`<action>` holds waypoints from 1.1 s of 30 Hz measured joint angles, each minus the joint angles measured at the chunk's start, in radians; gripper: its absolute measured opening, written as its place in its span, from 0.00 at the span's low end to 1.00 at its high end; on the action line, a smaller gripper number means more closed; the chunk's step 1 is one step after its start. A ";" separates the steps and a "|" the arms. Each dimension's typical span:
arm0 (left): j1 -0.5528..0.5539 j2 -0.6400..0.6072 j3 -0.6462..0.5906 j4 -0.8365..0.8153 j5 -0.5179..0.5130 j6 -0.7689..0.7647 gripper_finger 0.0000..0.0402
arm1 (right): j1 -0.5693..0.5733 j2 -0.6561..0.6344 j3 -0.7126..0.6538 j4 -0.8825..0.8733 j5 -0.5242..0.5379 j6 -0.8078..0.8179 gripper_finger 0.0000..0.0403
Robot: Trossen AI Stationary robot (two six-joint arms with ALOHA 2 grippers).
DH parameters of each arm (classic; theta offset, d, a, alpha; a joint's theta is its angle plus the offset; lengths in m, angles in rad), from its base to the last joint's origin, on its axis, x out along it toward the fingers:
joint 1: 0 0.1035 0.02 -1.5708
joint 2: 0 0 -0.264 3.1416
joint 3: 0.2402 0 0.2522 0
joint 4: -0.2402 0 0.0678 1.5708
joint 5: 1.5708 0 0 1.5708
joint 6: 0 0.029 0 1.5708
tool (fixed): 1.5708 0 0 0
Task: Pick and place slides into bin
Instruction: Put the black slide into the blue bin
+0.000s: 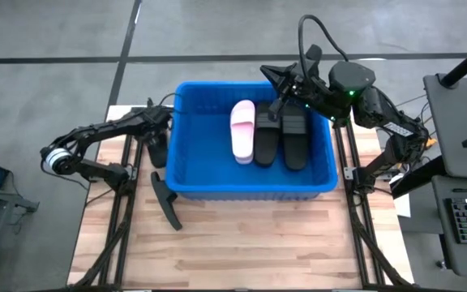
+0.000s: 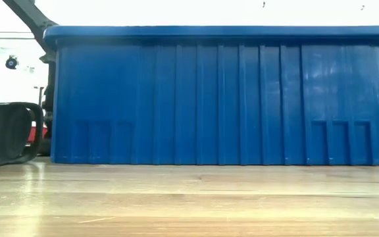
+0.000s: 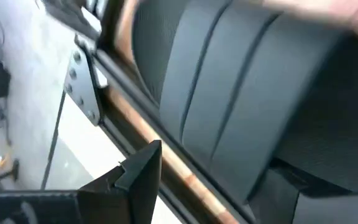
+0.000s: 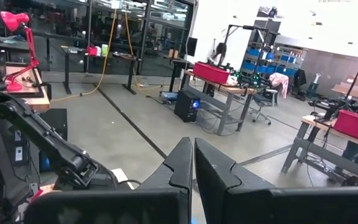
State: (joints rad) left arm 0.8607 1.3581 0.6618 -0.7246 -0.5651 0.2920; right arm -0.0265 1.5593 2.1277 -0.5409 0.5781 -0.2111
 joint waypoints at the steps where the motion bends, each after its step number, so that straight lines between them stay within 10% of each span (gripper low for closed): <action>1: 0.001 -0.001 -0.008 0.004 -0.014 0.001 0.47 | 0.000 0.000 0.000 0.000 0.000 0.000 0.02; 19: -0.005 0.000 -0.025 0.040 -0.060 0.006 0.06 | 0.000 0.000 0.000 0.001 0.000 -0.010 0.02; 33: -0.005 -0.067 0.108 -0.151 -0.169 0.031 0.00 | 0.000 0.000 0.000 0.001 0.000 -0.009 0.02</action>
State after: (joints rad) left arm 0.8555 1.2908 0.7699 -0.8755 -0.7345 0.3229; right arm -0.0265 1.5589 2.1281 -0.5400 0.5781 -0.2205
